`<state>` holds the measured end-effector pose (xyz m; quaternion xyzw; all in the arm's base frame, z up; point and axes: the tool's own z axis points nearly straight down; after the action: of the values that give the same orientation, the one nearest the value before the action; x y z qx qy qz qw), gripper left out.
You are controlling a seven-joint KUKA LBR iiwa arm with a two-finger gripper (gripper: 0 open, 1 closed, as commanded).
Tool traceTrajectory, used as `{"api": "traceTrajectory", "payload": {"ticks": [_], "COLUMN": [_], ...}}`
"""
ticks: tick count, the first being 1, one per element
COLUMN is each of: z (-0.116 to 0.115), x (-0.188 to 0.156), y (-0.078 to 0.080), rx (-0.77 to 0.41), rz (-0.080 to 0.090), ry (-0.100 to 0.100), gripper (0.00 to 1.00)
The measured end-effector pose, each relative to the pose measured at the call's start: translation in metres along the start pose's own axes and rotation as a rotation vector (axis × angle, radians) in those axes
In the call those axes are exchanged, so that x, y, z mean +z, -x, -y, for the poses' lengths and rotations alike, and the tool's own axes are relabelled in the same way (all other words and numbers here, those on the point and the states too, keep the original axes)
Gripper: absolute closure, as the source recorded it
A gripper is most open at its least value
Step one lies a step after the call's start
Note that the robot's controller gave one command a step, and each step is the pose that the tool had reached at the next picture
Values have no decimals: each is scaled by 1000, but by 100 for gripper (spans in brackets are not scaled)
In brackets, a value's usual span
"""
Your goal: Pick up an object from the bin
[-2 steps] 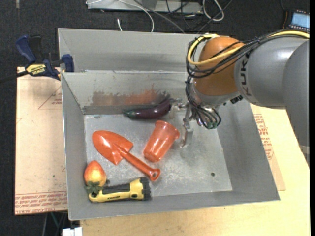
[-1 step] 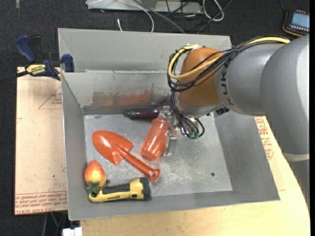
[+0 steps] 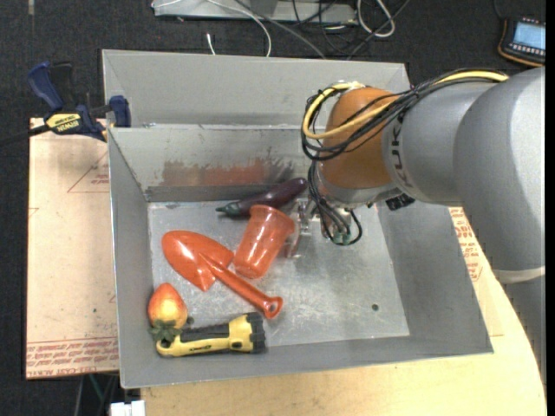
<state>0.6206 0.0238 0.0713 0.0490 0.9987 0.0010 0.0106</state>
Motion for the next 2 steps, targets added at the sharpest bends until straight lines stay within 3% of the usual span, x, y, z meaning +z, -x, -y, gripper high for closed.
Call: {"api": "traceTrajectory", "payload": {"ticks": [2], "z": [0], "x": [0], "y": [0], "rx": [-1], "rz": [0], "ry": [-1], "gripper": [100]}}
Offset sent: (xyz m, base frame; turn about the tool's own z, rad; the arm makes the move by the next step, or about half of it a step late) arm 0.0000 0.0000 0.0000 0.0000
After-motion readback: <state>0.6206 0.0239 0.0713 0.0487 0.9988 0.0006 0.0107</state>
